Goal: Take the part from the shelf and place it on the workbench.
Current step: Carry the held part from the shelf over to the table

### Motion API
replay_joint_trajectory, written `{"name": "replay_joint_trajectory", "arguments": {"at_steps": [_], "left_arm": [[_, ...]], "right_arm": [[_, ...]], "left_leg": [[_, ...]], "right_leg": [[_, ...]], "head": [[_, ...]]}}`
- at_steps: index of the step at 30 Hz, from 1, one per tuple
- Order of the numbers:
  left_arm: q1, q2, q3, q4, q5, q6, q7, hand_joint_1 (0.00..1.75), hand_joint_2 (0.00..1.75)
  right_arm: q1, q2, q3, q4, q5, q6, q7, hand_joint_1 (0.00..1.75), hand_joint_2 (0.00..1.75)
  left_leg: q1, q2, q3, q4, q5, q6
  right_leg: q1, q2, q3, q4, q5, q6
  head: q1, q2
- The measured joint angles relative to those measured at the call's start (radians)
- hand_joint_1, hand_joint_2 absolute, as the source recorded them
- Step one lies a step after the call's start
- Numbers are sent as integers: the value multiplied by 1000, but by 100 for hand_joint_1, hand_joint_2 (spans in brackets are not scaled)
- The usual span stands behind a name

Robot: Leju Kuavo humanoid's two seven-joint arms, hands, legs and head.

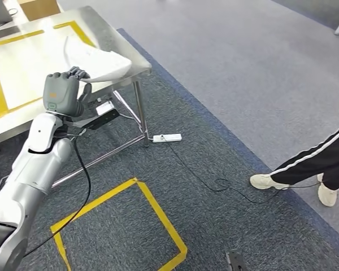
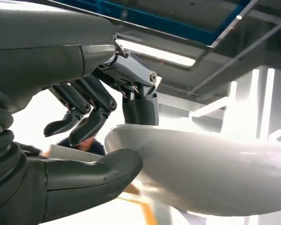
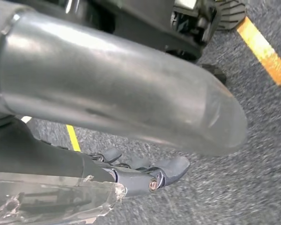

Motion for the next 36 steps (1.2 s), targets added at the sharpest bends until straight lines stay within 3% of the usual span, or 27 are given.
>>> {"name": "replay_joint_trajectory", "arguments": {"at_steps": [2, 4, 5, 6, 7, 9, 11, 13, 14, 16, 18, 20, 21, 23, 24, 26, 27, 29, 31, 33, 35, 36], "left_arm": [[0, -4, 1, 0, 2, 0, 0, 175, 175], [3, -7, 2, 0, 3, 0, 0, 175, 175], [6, -8, 2, 0, 3, 0, 0, 175, 175], [9, -9, 2, 0, 3, 0, 0, 175, 175], [10, -9, 2, 0, 4, 1, 0, 175, 175], [11, -10, 2, 0, 6, 1, 0, 175, 175], [10, -10, 2, 0, 6, 2, 0, 175, 175], [12, -6, 3, 0, 7, 3, 0, 175, 175], [13, -4, 4, 0, 7, 3, 0, 175, 175], [12, 0, 5, 0, 7, 3, 0, 175, 175], [12, -2, 6, 0, 7, 4, 0, 175, 175], [16, -2, 6, 1, 6, 4, 1, 175, 175], [18, -2, 6, 1, 6, 4, 1, 175, 175], [18, -1, 6, 2, 6, 4, 3, 175, 175], [16, -1, 6, 2, 6, 4, 3, 175, 175], [13, -3, 6, 2, 6, 4, 4, 175, 175], [14, -3, 6, 2, 6, 4, 4, 175, 175], [17, 0, 7, 2, 6, 4, 5, 175, 175], [18, 1, 9, 3, 6, 4, 5, 175, 175], [18, -1, 10, 3, 6, 4, 7, 175, 175], [22, -3, 10, 3, 6, 4, 8, 175, 175], [24, -3, 10, 3, 6, 3, 8, 175, 175]], "right_arm": [[1, 0, 0, 0, 0, 0, 0, 0, 0], [5, 0, 0, 0, 0, 0, 0, 0, 0], [6, 0, 0, 0, 0, 0, 0, 0, 0], [6, 0, 0, 0, 0, 0, 0, 0, 0], [6, 0, 0, 0, 0, 0, 0, 0, 0], [5, 0, 0, 0, 0, 0, 0, 0, 0], [4, 0, 0, 0, 1, 0, 0, 0, 0], [4, 0, 0, 0, 1, 0, 0, 0, 0], [3, 1, 0, 0, 1, 0, 0, 0, 0], [1, 2, 0, 0, 1, 0, 0, 0, 0], [3, 2, 0, 0, 1, 0, 0, 0, 0], [6, 2, 0, 0, 1, 0, 0, 0, 0], [7, 2, 0, 0, 1, 0, 0, 0, 0], [5, 3, 0, 0, 1, 1, 0, 0, 0], [4, 4, 0, 0, 1, 1, 0, 0, 0], [4, 4, 0, 0, 1, 1, -1, 0, 0], [3, 4, 0, 0, 1, 1, -1, 0, 0], [2, 4, 0, 0, 1, 1, -2, 0, 0], [0, 4, 0, 0, 1, 1, -2, 0, 0], [2, 4, 0, 0, 1, 1, -2, 0, 0], [6, 4, 0, 0, 1, 1, -2, 0, 0], [6, 4, 0, 0, 1, 1, -2, 0, 0]], "left_leg": [[5, -26, 0, -1, 2, 11], [5, -54, 0, -1, 3, 15], [5, -70, 0, 0, 3, 15], [5, -85, 0, 0, 3, 15], [5, -101, 1, 1, 3, 14], [5, -129, 1, 2, 4, 9], [7, -153, -5, 4, 8, -2], [12, -176, -14, 2, 15, -16], [12, -170, -17, 2, 15, -22], [7, -121, -38, 43, -14, -32], [5, -65, -93, 163, -79, -39], [8, -52, -143, 275, -118, -43], [9, -50, -147, 285, -113, -44], [10, -35, -97, 198, -59, -43], [8, -9, -58, 129, -31, -43], [4, 27, -6, 32, -6, -35], [1, 32, 2, 15, -6, -30], [1, 6, -1, 11, -6, -16], [6, -17, -2, 9, -4, -4], [9, -42, -2, 9, -2, 5], [7, -71, -2, 9, -1, 8], [6, -87, -2, 9, -1, 8]], "right_leg": [[-5, 58, -47, 103, -55, 8], [-5, 80, -112, 236, -106, 9], [-5, 82, -132, 268, -108, 8], [-5, 84, -135, 261, -90, 6], [-6, 89, -119, 215, -55, 4], [-11, 128, -61, 77, 15, -1], [-16, 163, -22, -1, 35, -4], [-15, 156, -15, -10, 32, -10], [-15, 145, -15, -11, 34, -15], [-17, 122, -13, -17, 38, -27], [-17, 97, -12, -18, 38, -35], [-17, 70, -13, -18, 36, -36], [-17, 57, -12, -18, 36, -36], [-17, 32, -10, -17, 33, -33], [-14, 21, -8, -16, 31, -30], [-6, -1, -6, -13, 24, -19], [-2, -12, -4, -12, 22, -14], [-4, -28, -1, -14, 18, -4], [-9, 9, -14, 21, -10, 6], [-11, 65, -65, 136, -69, 11], [-11, 81, -127, 258, -108, 10], [-11, 84, -141, 275, -101, 9]], "head": [[5, 0], [8, 0], [9, 0], [9, 0], [9, 0], [9, 0], [8, 0], [8, 0], [8, 0], [2, 0], [-4, 0], [-4, 0], [-5, 0], [-5, 0], [-5, 0], [-3, 0], [-1, 0], [4, 0], [8, 0], [13, 0], [16, 0], [16, 0]]}}
